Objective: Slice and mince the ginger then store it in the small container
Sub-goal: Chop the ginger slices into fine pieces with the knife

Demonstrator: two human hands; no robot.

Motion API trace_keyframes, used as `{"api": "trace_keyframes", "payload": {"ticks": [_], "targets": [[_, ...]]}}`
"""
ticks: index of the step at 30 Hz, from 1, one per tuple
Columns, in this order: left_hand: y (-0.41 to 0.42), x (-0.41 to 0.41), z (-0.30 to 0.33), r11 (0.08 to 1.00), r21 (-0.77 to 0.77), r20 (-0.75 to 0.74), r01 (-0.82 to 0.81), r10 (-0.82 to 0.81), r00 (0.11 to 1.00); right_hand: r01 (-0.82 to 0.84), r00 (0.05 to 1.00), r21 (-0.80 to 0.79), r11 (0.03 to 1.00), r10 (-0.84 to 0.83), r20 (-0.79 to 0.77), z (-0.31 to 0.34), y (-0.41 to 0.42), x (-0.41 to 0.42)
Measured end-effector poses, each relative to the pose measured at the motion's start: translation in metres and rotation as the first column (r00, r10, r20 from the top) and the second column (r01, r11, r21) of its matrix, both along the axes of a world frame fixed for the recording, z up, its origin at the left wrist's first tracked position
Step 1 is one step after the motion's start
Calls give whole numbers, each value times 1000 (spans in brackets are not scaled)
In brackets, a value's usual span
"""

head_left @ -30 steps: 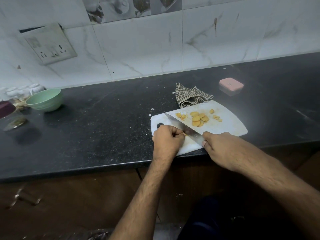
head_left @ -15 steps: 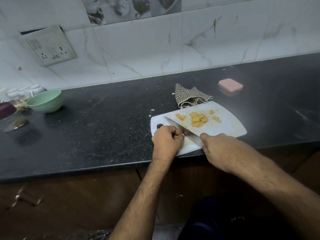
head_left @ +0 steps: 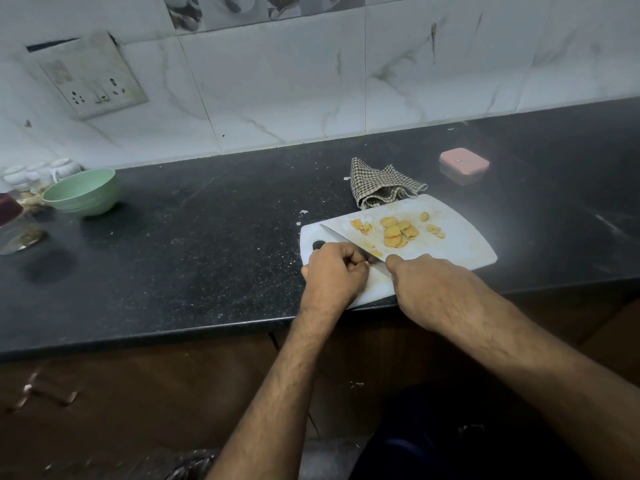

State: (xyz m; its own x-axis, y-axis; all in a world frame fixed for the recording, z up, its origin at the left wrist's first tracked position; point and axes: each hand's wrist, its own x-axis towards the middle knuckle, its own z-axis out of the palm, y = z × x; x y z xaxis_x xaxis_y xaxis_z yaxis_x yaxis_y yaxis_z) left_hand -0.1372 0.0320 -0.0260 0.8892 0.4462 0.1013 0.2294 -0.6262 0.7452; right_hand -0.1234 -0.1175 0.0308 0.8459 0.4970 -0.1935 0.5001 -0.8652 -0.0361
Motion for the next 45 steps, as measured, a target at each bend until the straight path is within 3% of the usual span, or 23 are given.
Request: {"api": "trace_keyframes", "payload": {"ticks": [3,9,13,17,22,28,40,45], "targets": [[-4,-1,0,1000,6,2,-2,2,1000,-4,999,21,1000,3,39,-8,-2,5],[-6,-2,7,999,42,-24,-7,8,1000,42,999,257,965,-42,-6,-15,-16,12],[-4,-2,5,999,36,-19,-3,4,1000,53,996,322,945,-71,46,-13,-22,26],[-4,-2,1,999,39,-46,34,-33,998,49,985,283,958,-93,146,-12,-22,44],[-5,3,3,996,90,-73,18,-12,997,-90,924,180,979,15,381,-18,-20,64],[7,9,5,997,-12,-43,81,-82,996,-157,874,193,969,46,483,-41,-29,68],[20,20,-4,984,-91,142,155,-142,980,-157,875,263,952,11,484,-46,-29,71],[24,31,-1,990,-15,153,142,-138,979,-156,866,259,953,6,500,-49,-30,72]]}}
